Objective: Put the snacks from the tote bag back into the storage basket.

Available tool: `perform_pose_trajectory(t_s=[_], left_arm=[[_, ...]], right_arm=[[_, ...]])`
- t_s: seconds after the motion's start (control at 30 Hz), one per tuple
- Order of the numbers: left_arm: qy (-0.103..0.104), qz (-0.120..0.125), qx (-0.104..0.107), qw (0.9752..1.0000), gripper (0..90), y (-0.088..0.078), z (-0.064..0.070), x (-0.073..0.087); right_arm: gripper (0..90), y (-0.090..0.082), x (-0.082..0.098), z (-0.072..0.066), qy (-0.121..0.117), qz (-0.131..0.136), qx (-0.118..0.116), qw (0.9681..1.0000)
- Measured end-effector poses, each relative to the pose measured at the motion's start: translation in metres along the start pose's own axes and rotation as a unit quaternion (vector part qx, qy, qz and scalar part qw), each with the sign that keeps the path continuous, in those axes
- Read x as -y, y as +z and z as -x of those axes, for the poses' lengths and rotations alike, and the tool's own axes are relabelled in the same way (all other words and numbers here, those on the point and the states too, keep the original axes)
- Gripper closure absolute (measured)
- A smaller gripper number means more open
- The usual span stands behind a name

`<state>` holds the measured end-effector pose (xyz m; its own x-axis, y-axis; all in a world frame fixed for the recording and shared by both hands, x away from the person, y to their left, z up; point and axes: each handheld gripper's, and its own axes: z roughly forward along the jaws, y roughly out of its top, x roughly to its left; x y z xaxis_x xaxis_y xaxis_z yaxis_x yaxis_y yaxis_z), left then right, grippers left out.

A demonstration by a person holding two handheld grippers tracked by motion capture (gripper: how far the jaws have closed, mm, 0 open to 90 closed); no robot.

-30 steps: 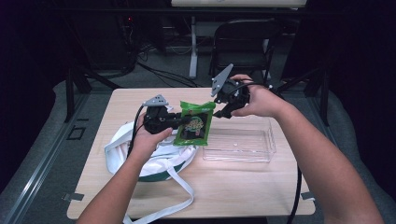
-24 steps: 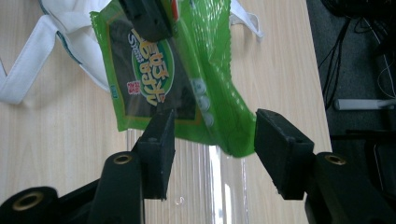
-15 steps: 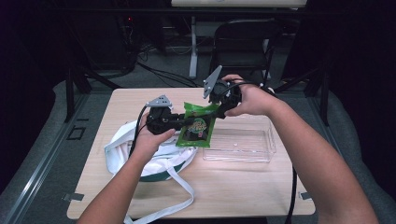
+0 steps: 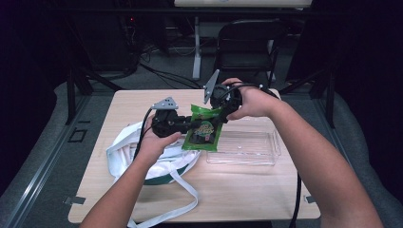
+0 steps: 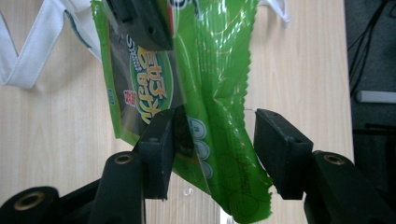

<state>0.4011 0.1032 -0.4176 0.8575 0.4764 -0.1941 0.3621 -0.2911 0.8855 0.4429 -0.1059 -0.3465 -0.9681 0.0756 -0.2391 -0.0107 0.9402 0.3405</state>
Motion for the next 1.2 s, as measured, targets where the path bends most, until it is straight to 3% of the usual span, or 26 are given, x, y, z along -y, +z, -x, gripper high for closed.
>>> perform_pose_trajectory(t_s=[0.17, 0.53, 0.73, 0.93, 1.2], left_arm=[[0.004, -0.001, -0.001, 1.0, 73.5, 0.0, 0.0, 0.0], [0.009, -0.009, -0.002, 0.9999, 73.4, 0.003, 0.0, 0.003], [0.008, -0.009, 0.001, 0.9999, 73.4, 0.005, 0.001, 0.003], [0.005, -0.01, 0.002, 0.9999, 73.4, 0.006, 0.0, 0.005], [0.003, -0.012, 0.004, 0.9999, 73.4, 0.008, 0.0, 0.005]], right_arm=[[50.0, 0.003, 0.0, 0.001, 0.001, -0.005, -0.013, 0.9999], [70.2, 0.002, 0.003, 0.003, 0.011, -0.014, -0.04, 0.9991], [75.3, -0.001, 0.006, 0.005, 0.021, -0.011, -0.05, 0.9985], [83.1, -0.005, 0.007, 0.006, 0.018, -0.01, -0.057, 0.9982], [86.9, -0.006, 0.006, 0.007, 0.011, -0.015, -0.062, 0.9979]])
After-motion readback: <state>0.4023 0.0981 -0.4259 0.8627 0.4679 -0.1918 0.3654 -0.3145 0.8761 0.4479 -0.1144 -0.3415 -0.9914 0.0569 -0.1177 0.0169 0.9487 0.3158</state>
